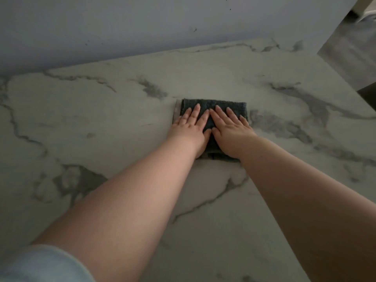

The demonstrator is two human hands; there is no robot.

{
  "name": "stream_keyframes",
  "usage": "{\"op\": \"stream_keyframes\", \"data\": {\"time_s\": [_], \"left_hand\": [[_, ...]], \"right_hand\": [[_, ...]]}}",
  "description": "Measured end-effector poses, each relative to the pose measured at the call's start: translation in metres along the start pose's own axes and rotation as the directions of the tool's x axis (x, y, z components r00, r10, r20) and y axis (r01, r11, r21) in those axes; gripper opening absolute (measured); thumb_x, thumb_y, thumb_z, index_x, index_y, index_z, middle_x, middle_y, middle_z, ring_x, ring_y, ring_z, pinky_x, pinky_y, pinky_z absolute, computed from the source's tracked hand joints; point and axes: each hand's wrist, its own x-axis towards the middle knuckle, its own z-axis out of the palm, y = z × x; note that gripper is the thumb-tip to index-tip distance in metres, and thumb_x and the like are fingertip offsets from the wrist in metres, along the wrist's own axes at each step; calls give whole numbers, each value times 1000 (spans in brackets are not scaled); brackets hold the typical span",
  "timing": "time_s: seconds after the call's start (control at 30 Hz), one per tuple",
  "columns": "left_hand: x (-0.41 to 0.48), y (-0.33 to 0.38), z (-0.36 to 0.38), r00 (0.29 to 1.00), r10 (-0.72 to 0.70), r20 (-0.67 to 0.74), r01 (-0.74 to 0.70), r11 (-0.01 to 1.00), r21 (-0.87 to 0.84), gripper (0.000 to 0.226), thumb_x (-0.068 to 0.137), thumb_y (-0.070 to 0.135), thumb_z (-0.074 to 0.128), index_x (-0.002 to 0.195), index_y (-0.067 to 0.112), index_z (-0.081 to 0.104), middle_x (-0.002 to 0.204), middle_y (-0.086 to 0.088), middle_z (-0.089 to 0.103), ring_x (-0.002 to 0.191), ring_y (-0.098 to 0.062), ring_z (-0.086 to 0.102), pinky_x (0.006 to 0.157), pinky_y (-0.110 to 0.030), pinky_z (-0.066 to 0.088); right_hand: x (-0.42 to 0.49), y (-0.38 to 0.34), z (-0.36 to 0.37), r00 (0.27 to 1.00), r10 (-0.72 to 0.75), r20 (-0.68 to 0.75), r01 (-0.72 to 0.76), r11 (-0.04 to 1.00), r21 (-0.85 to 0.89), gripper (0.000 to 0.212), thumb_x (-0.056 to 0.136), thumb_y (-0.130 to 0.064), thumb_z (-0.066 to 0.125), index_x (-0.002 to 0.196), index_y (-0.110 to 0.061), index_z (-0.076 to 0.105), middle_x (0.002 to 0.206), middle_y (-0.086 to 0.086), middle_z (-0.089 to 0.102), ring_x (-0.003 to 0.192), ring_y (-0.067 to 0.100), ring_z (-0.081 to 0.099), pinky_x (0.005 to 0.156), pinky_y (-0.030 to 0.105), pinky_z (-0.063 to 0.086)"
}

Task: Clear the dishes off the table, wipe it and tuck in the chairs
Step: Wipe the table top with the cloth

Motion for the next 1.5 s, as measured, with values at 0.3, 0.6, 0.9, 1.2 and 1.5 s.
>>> {"op": "stream_keyframes", "data": {"time_s": [0.3, 0.6, 0.9, 1.2, 1.5], "left_hand": [[-56, 3, 19, 1000, -22, -17, 21, 999, -25, 60, 102, 47, 18, 153, 31, -9, 161, 4, -19, 149, -18, -10, 119, -34, -3], [-230, 14, 78, 996, -89, -22, 87, 993, -83, 83, 74, 59, -12, 152, 30, -12, 156, 4, -28, 149, -19, -12, 119, -32, -4], [-247, 44, 80, 995, -94, 28, 95, 994, -51, 63, 101, 50, 15, 151, 29, -16, 152, 5, -34, 148, -19, -20, 119, -34, -9], [-106, 18, 33, 997, -79, 18, 80, 997, -20, 63, 101, 50, 18, 152, 33, -15, 159, 4, -26, 148, -15, -17, 120, -33, -7], [48, 62, -14, 1000, 21, 15, -22, 999, 46, 62, 101, 47, 18, 153, 32, -11, 160, 4, -22, 149, -18, -13, 121, -36, -4]], "right_hand": [[-48, -19, 18, 1000, 1, 19, -1, 999, 33, 59, 100, -40, 21, 153, -33, -3, 160, -13, -11, 148, 14, -11, 119, 39, -4], [-200, -56, 72, 978, -207, 14, 207, 978, -3, 73, 83, -49, 6, 153, -29, 13, 161, -9, 7, 149, 19, 5, 118, 35, -2], [-234, -27, 71, 978, -206, 34, 206, 978, -8, 67, 88, -55, 9, 152, -36, 10, 157, -17, 3, 147, 10, 3, 114, 32, -4], [-102, -13, 33, 994, -101, -43, 103, 994, 36, 59, 99, -46, 18, 153, -35, -5, 160, -15, -11, 147, 11, -13, 119, 38, -7], [2, 63, -11, 991, 82, -103, -74, 994, 76, 59, 99, -44, 21, 153, -36, 0, 160, -16, -7, 148, 10, -8, 120, 37, -2]]}}
